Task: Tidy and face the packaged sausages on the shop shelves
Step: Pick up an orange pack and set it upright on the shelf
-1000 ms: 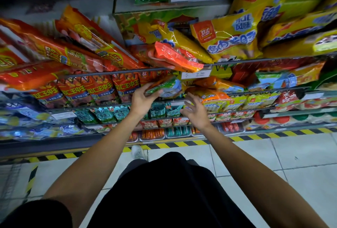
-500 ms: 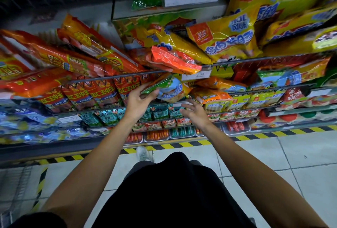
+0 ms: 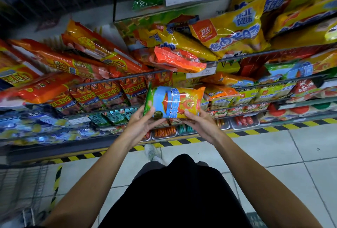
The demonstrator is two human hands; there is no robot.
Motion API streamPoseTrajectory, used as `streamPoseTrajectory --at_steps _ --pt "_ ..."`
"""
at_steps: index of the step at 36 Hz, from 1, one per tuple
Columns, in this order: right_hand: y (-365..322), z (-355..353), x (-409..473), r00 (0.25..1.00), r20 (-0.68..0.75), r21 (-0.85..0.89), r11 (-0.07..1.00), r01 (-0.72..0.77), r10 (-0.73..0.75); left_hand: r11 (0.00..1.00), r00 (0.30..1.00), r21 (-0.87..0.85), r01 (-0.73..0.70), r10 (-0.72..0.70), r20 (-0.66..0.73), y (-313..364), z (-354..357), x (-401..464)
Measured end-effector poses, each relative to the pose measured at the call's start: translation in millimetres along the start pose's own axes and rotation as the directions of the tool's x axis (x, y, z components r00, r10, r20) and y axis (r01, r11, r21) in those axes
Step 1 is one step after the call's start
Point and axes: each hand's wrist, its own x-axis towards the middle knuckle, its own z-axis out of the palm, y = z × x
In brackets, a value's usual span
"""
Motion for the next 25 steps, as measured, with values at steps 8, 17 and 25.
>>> streamPoseTrajectory --at_steps 8,17,25 --pt "10 3 -11 0.960 -0.236 -0.288 0.954 0.080 -0.151 0.964 0.997 0.259 0.064 -0.052 -0.052 -9 -38 1" --pt "-8 2 -16 0.907 0.102 -0.888 0.374 0.268 -0.408 0.538 0.965 0.802 -0.261 0.134 0.224 -16 -39 -1" --pt "1 17 -18 0.888 0.199 -0.881 0.321 0.347 -0.414 0.497 0.973 0.839 -0.220 0.173 0.152 -43 -25 10"
